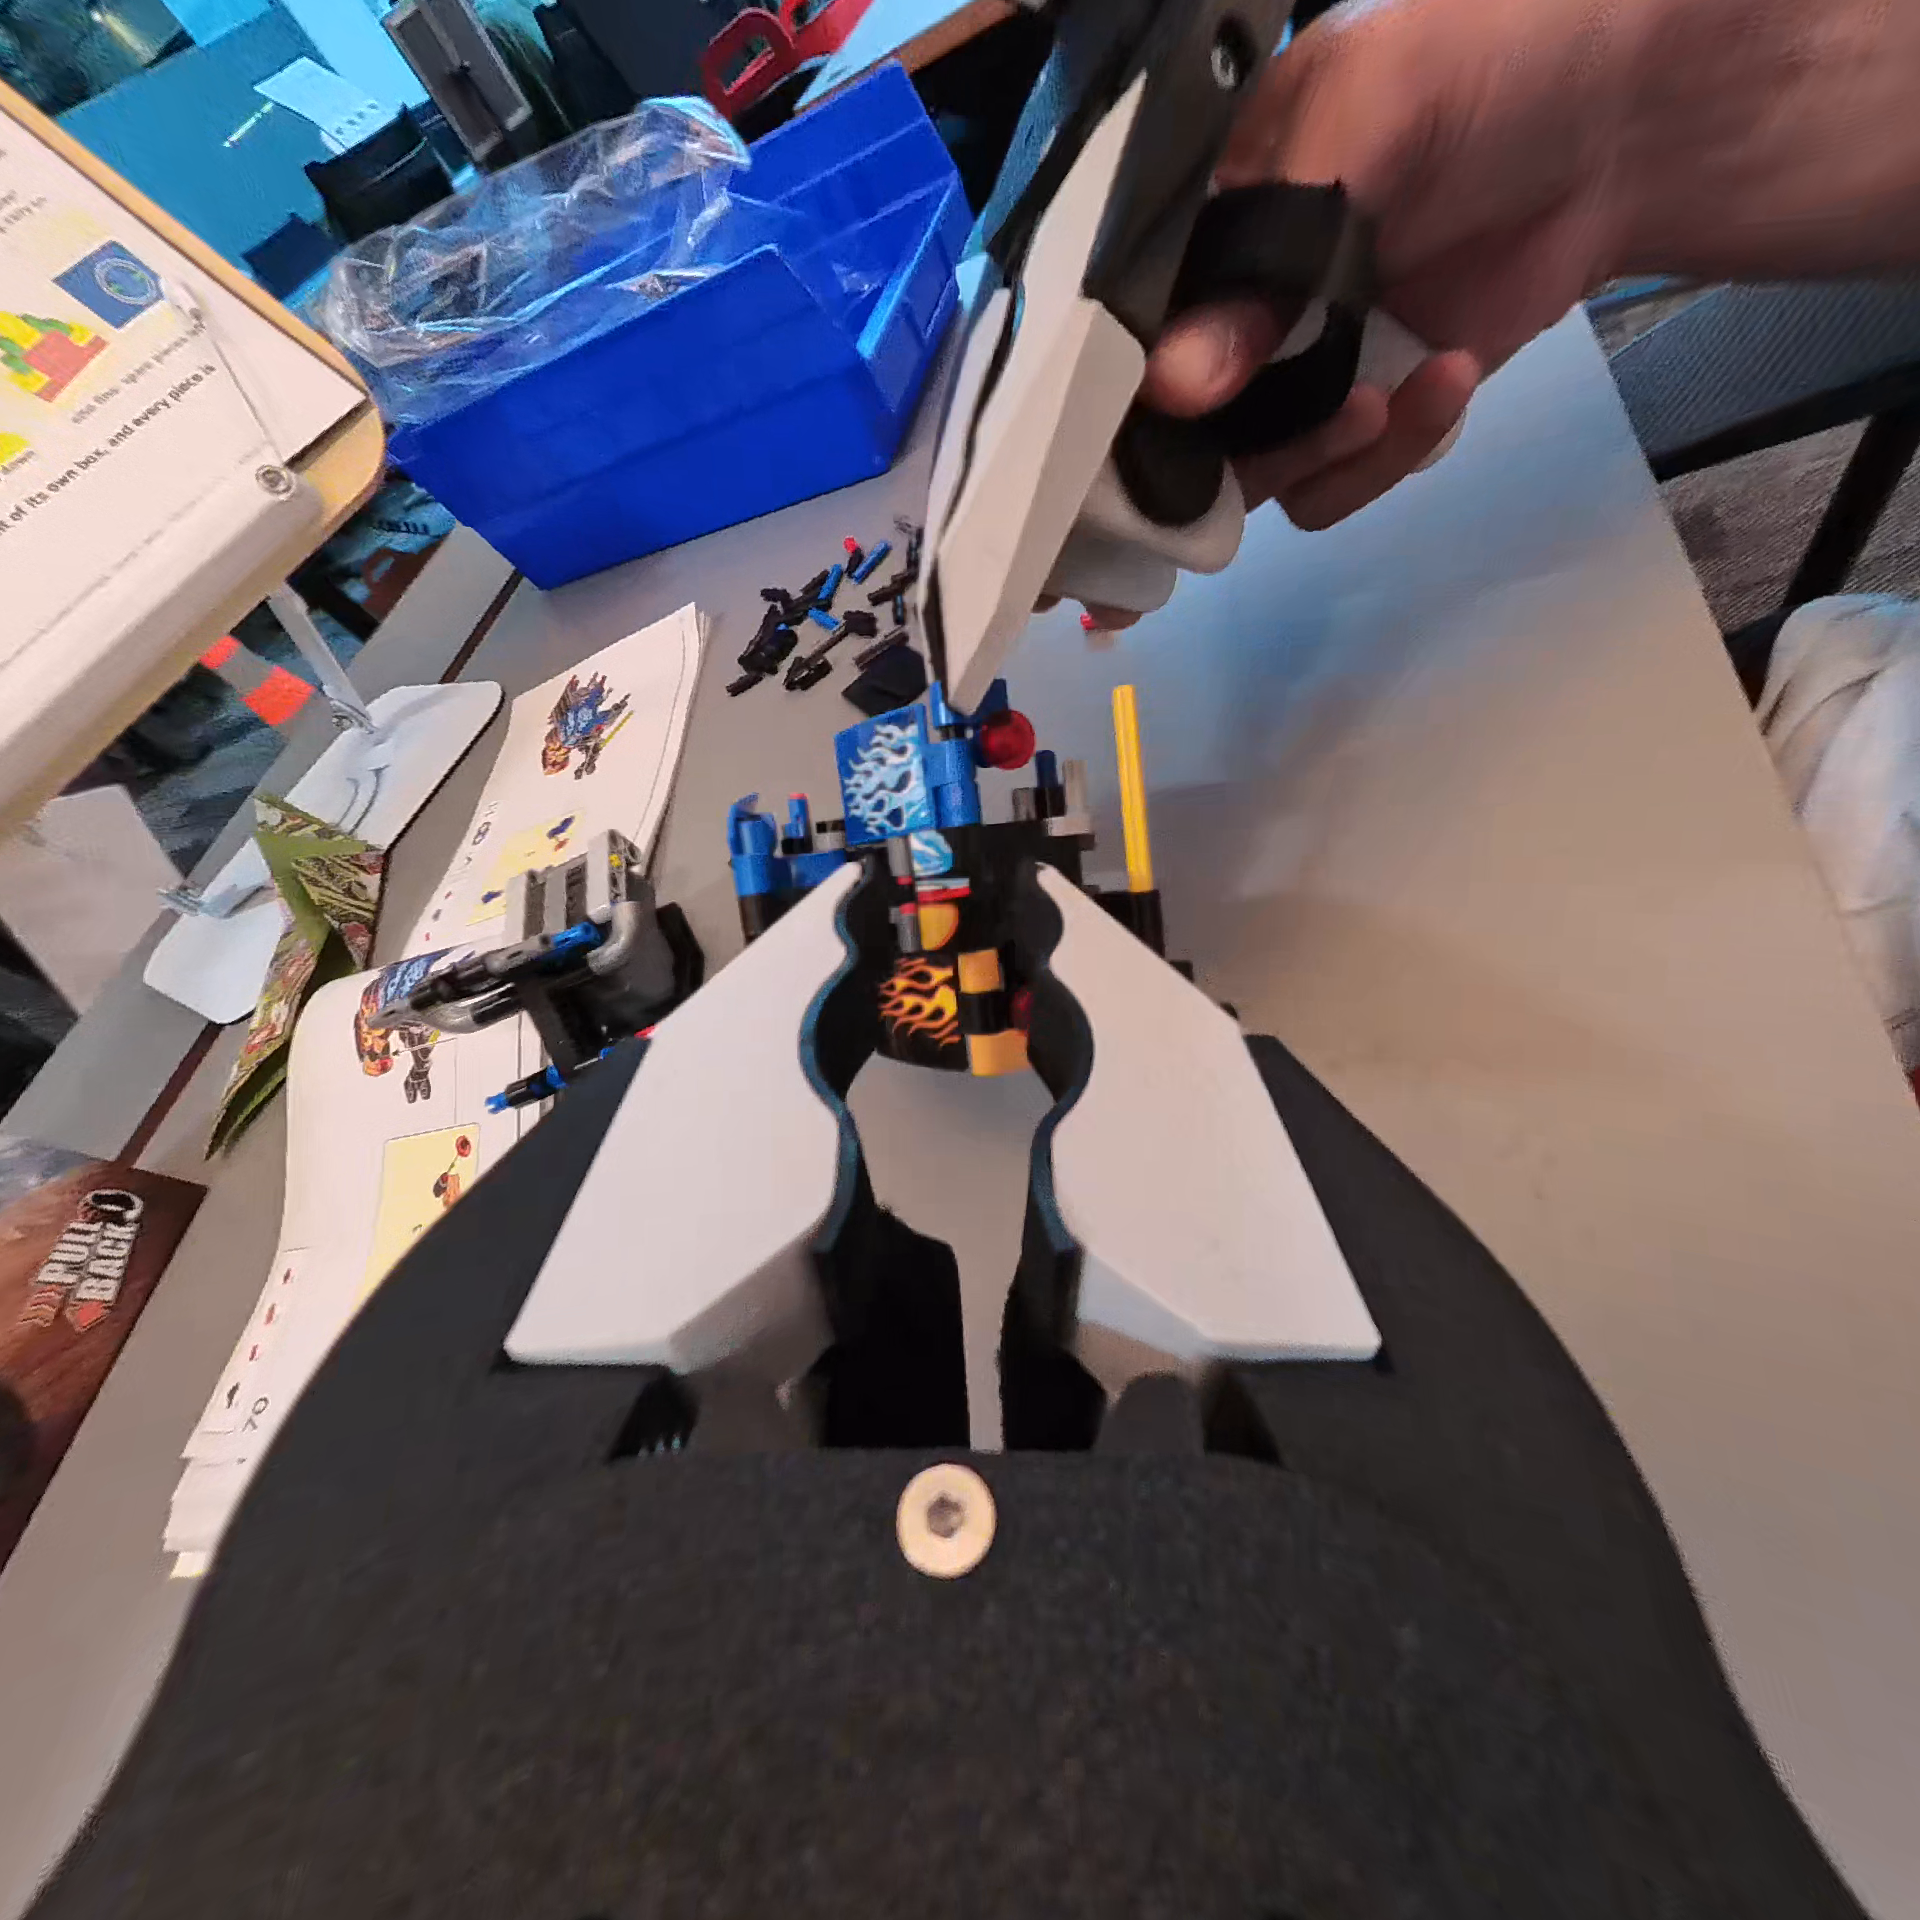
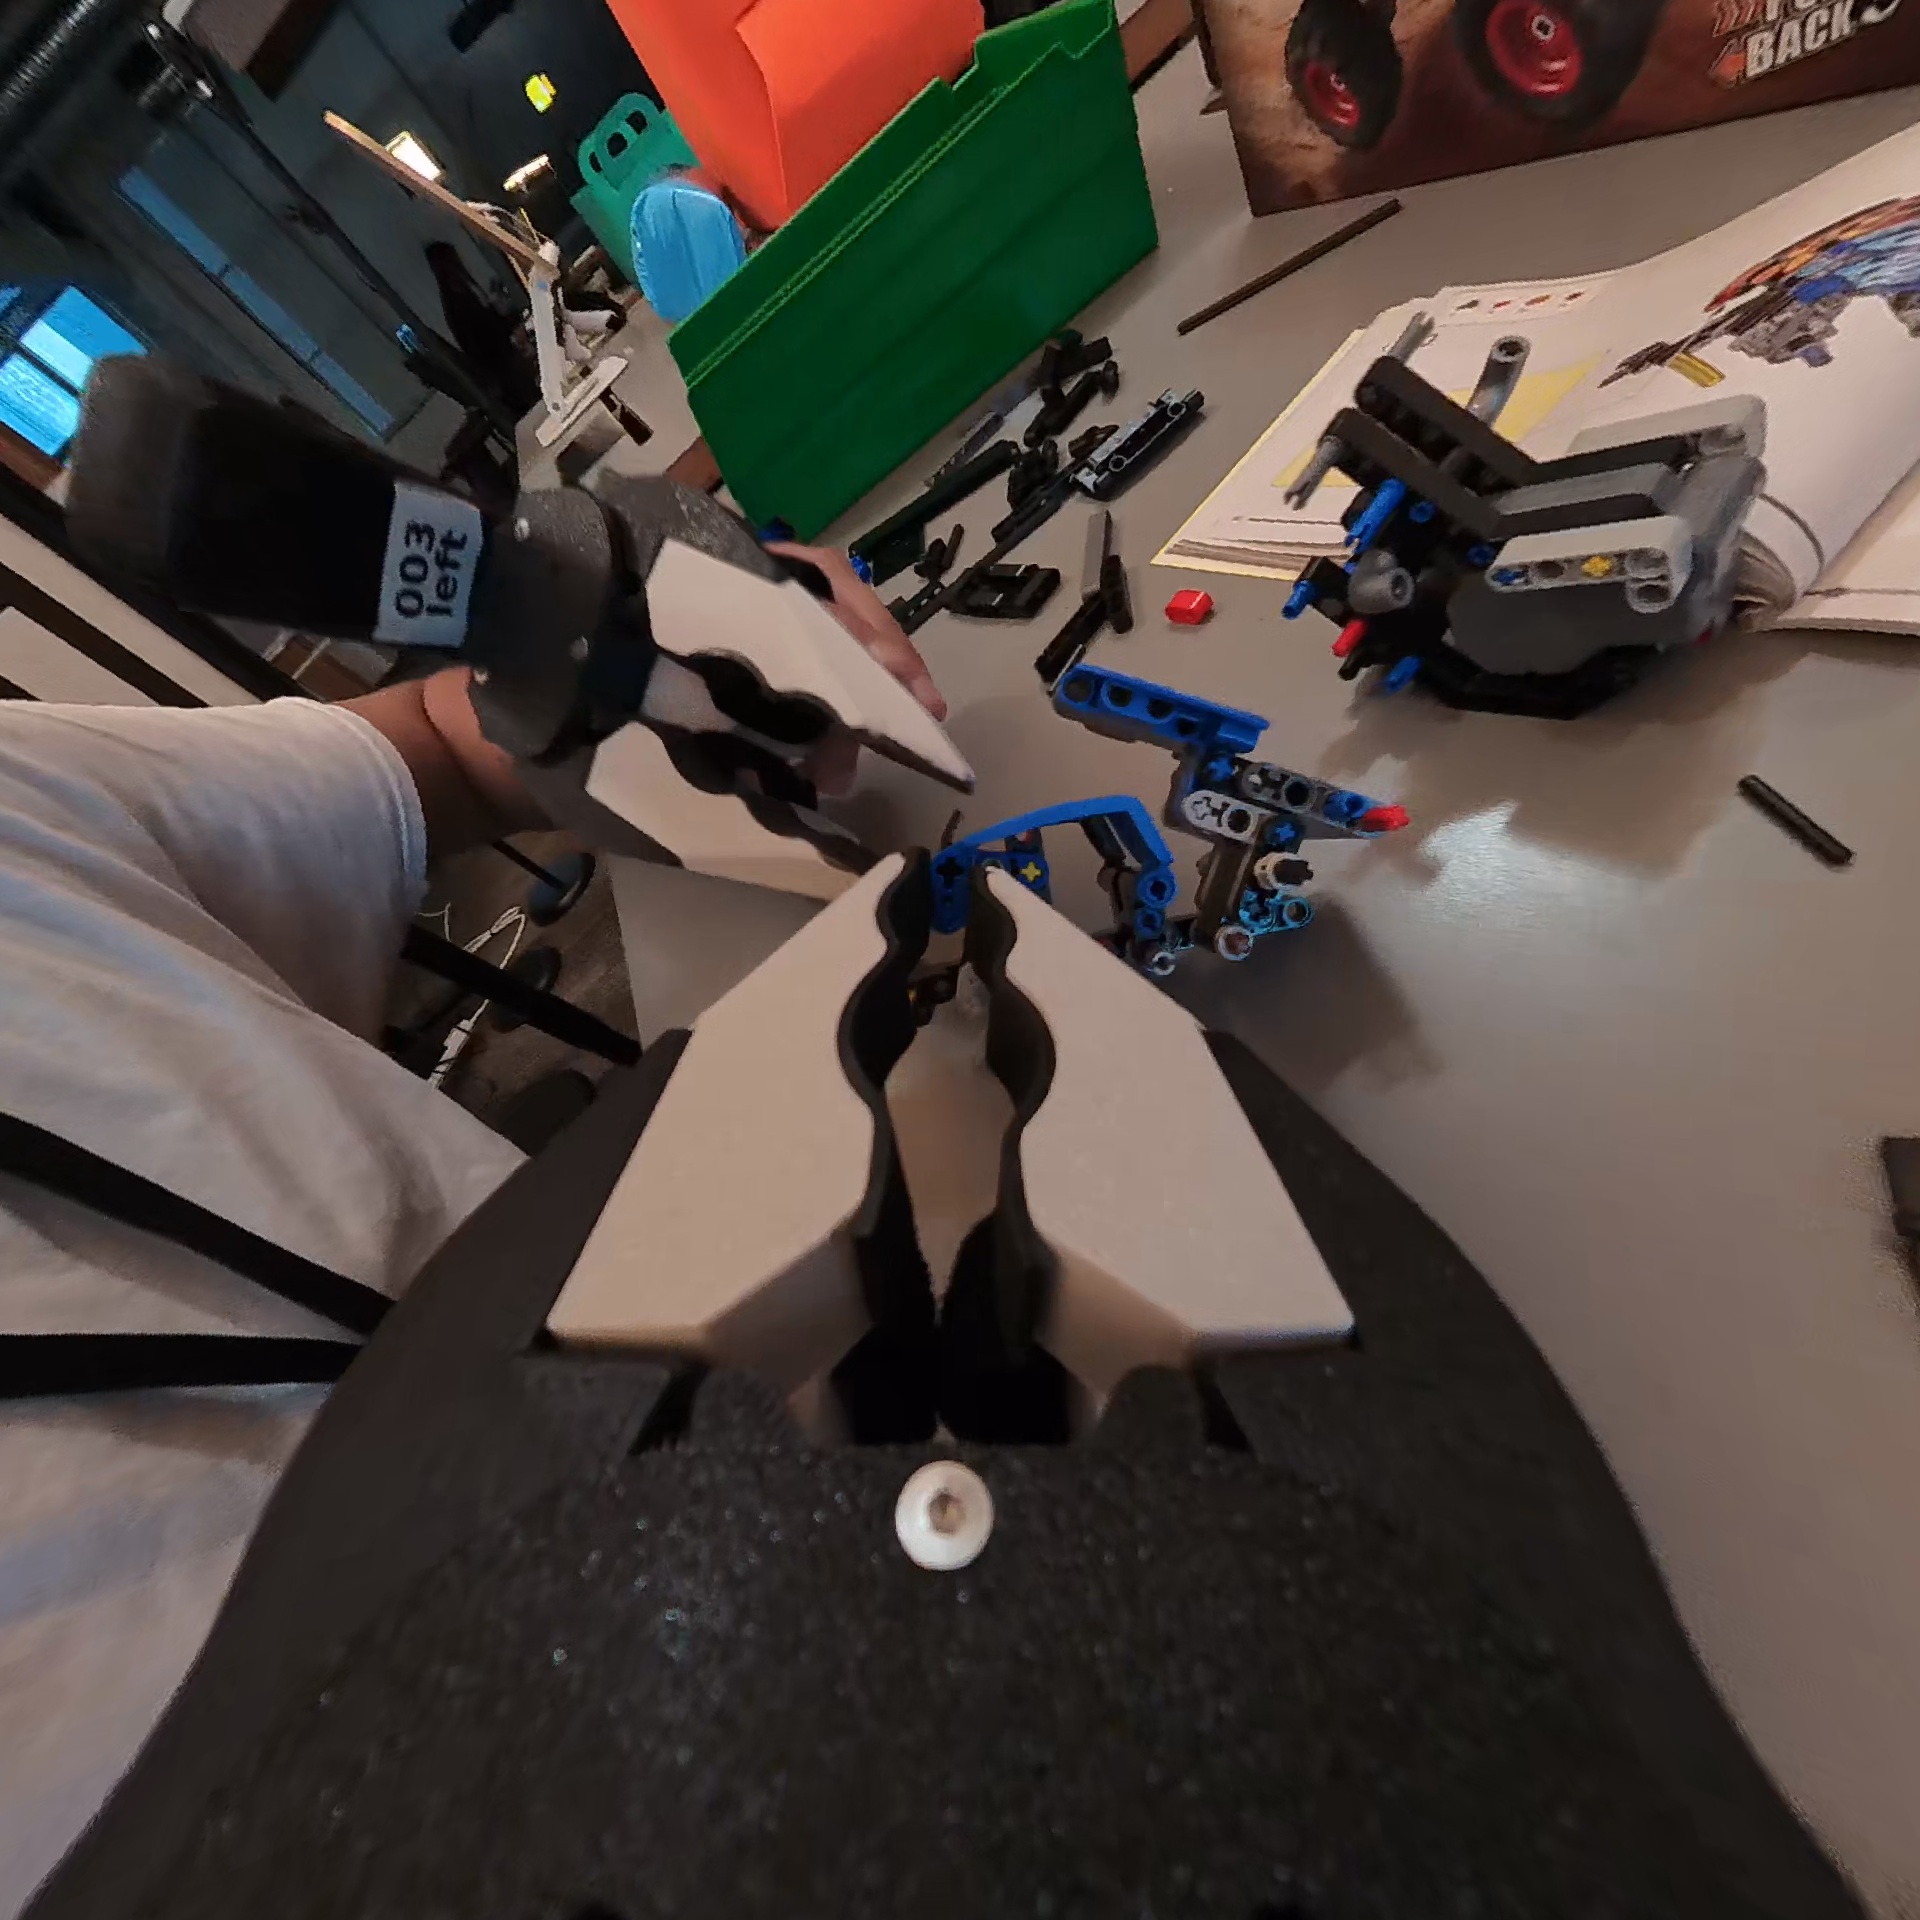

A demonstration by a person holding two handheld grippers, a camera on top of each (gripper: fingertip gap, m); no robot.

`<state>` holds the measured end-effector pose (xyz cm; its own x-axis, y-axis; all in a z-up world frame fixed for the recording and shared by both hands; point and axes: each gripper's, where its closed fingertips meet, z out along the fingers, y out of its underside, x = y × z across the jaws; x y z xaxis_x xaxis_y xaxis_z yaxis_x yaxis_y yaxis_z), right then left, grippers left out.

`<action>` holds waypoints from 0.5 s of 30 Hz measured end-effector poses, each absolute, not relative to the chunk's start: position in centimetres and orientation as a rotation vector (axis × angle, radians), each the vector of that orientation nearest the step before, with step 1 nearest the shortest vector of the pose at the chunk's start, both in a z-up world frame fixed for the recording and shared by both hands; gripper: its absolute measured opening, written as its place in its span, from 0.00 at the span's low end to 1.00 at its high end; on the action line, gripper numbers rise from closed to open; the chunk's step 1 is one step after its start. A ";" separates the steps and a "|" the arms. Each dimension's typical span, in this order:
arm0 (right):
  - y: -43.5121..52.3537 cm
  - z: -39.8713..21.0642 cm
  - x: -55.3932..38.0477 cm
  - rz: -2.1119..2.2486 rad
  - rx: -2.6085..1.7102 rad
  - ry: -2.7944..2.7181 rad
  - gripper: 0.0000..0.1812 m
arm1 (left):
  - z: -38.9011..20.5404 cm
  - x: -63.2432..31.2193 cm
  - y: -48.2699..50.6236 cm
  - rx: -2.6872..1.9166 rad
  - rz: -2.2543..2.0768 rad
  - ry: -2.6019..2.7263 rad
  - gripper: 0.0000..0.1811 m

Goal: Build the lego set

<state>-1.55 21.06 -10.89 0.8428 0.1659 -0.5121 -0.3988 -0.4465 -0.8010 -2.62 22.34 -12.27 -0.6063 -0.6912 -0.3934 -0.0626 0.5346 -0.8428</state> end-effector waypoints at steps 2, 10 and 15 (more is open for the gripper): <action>21.2 -10.9 -1.5 0.645 -1.928 0.194 0.03 | -12.9 -2.5 22.1 -0.593 -1.023 2.038 0.12; 21.0 -11.5 -1.9 0.612 -1.956 0.167 0.03 | -13.4 -2.1 22.6 -0.504 -0.820 1.994 0.07; 20.6 -12.0 -2.3 0.562 -1.999 0.109 0.04 | -13.4 -2.4 22.4 -0.434 -0.754 1.977 0.07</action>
<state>-2.32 20.56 -11.98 0.8871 0.1615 -0.4323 -0.3111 -0.4828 -0.8186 -2.38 22.41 -13.43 -0.4929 -0.5765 -0.6517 0.0037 0.7476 -0.6641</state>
